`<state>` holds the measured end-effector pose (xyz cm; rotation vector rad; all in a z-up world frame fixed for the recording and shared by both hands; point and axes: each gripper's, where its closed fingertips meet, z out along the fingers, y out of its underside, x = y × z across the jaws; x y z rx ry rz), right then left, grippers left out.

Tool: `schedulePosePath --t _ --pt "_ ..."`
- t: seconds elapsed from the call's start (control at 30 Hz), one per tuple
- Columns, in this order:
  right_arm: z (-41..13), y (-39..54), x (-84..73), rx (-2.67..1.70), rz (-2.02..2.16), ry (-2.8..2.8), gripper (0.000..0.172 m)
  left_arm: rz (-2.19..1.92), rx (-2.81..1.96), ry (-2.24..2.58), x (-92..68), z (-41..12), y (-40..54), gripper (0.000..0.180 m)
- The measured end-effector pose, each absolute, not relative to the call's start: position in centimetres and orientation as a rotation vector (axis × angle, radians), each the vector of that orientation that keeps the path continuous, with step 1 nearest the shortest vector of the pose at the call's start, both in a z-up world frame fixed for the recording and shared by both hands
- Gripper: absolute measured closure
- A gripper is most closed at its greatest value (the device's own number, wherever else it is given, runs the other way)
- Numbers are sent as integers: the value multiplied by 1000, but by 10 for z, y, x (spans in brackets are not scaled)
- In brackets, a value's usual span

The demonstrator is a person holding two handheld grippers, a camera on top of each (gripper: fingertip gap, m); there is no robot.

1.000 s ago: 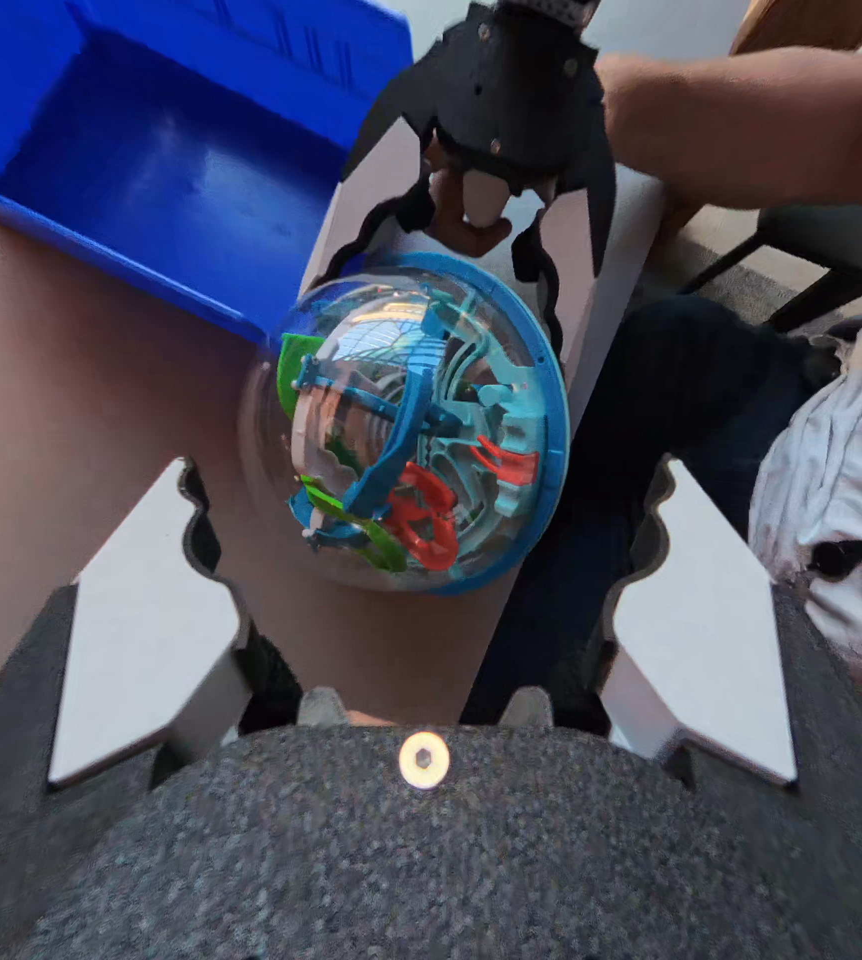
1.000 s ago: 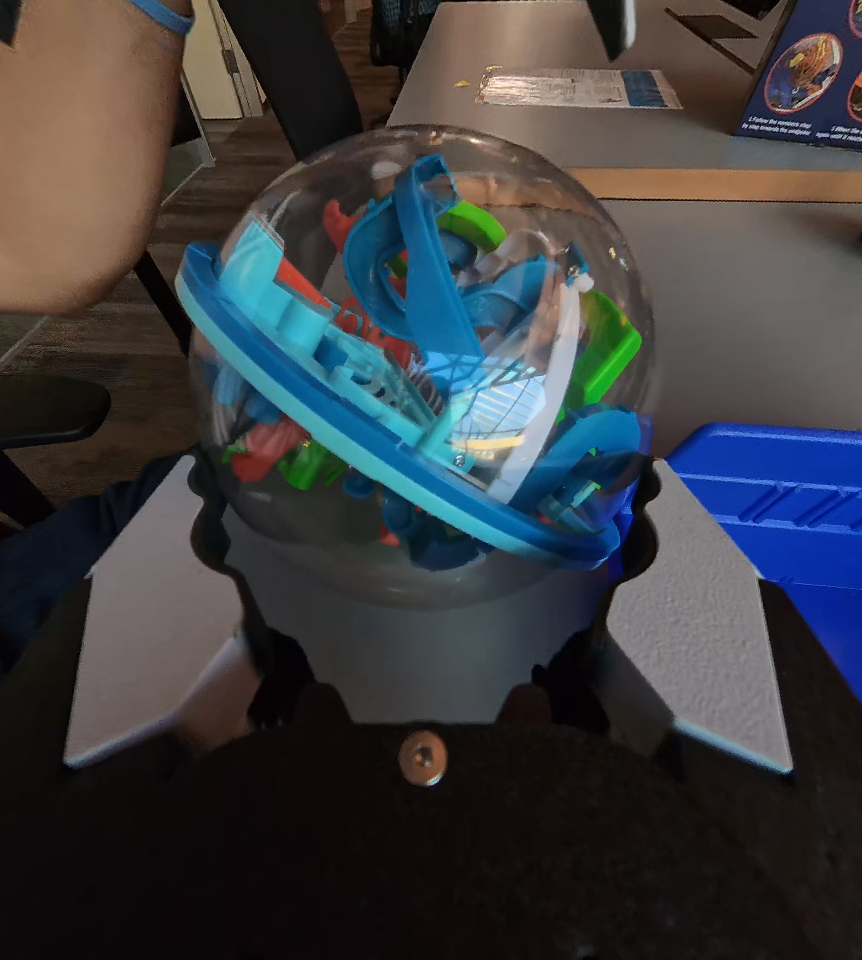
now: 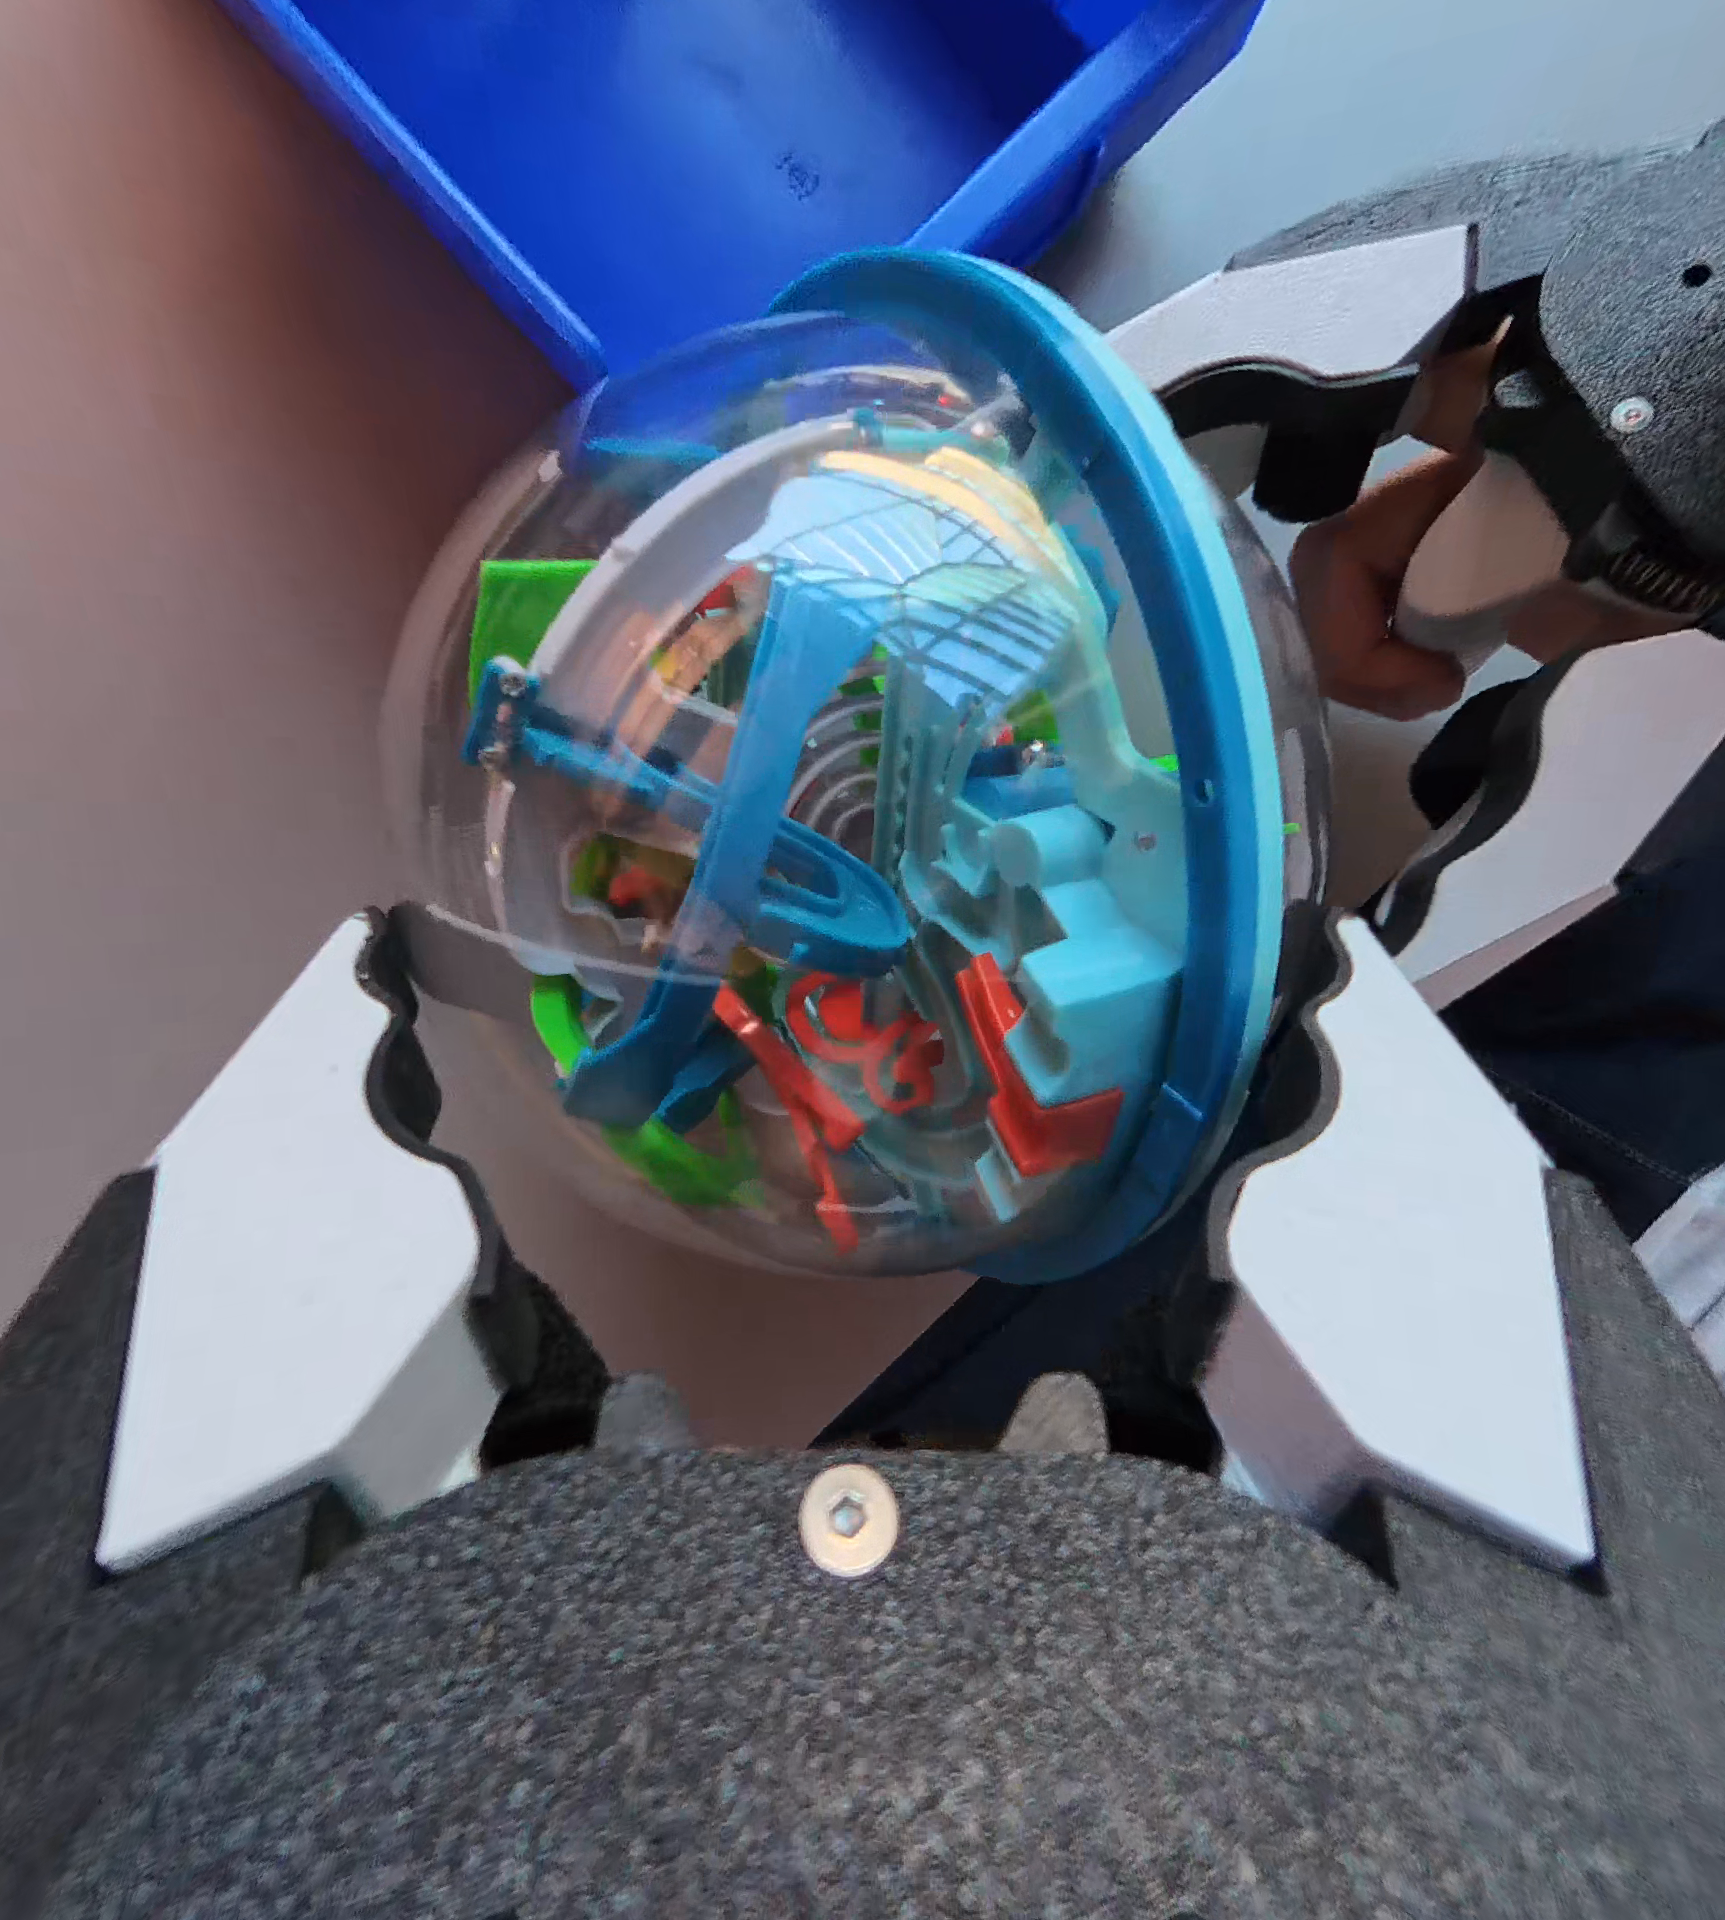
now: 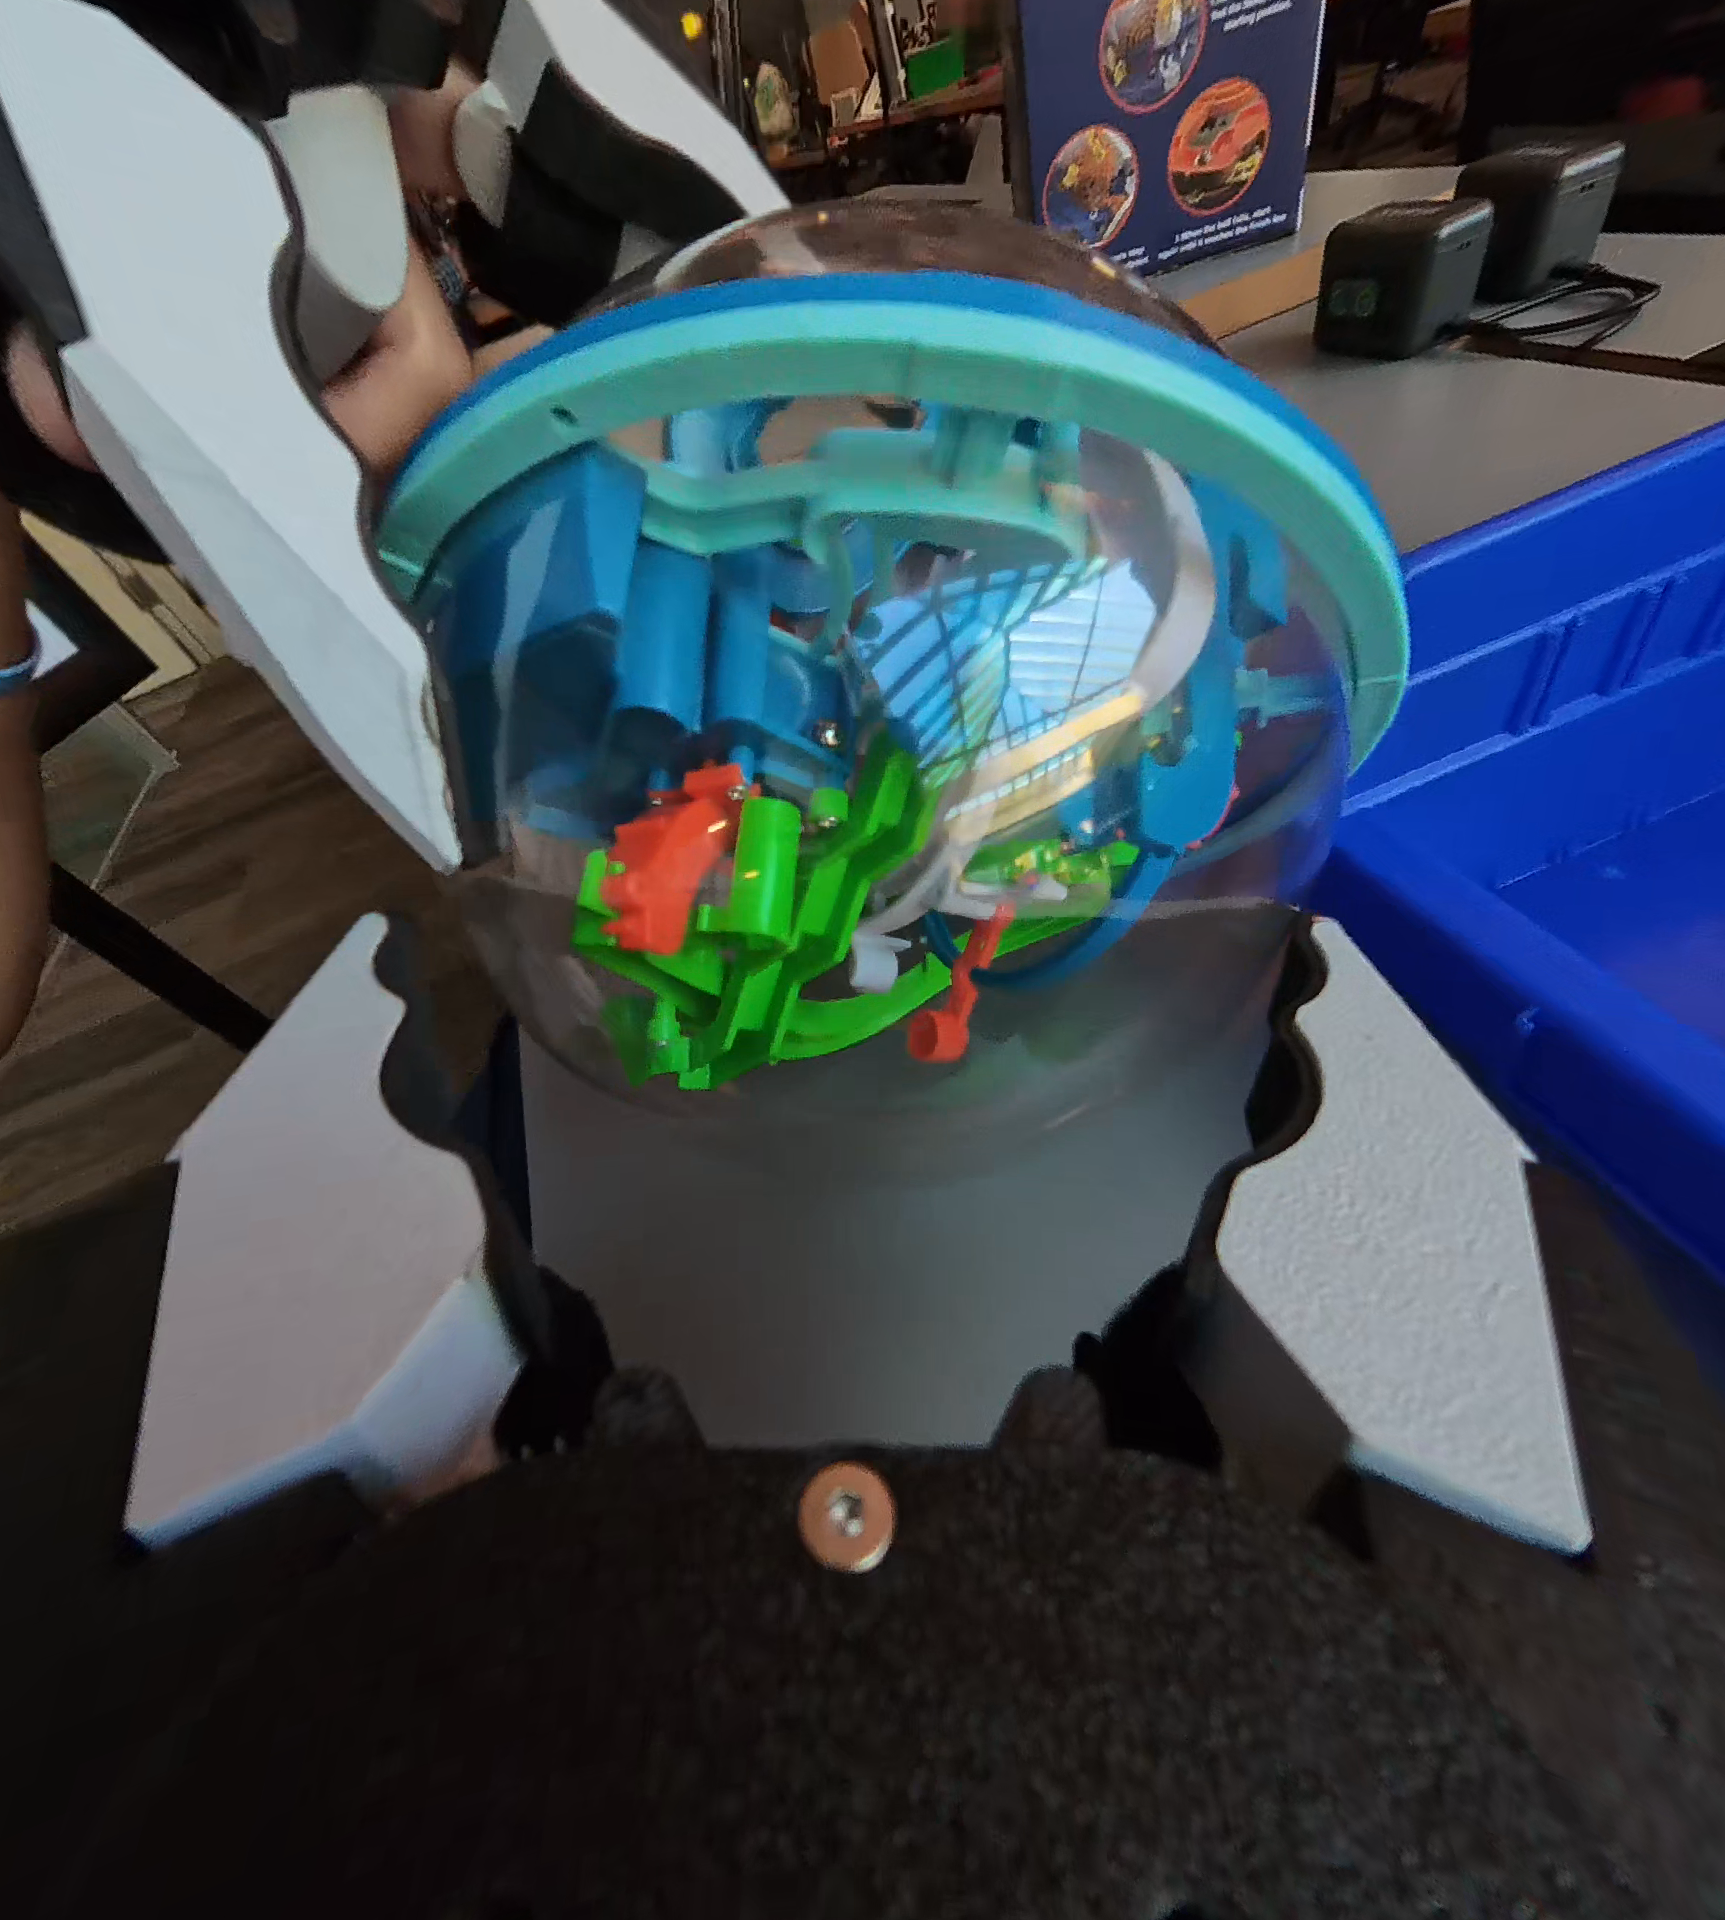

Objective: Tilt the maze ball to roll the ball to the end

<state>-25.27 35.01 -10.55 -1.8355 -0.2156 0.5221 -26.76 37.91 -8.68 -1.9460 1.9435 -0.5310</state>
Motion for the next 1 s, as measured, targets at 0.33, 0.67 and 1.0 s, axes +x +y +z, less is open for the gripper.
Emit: schedulePosePath --t 0.33,0.67,1.0 --pt "-109 358 -254 -1804 606 -271 18 -414 -1752 2422 -290 -57 388 23" --pt "-107 356 -262 -1736 604 -502 19 92 -1683 3046 -326 -90 414 22" --pt "-113 345 -257 -1824 887 -354 20 -131 -1617 3066 -316 -97 409 21"
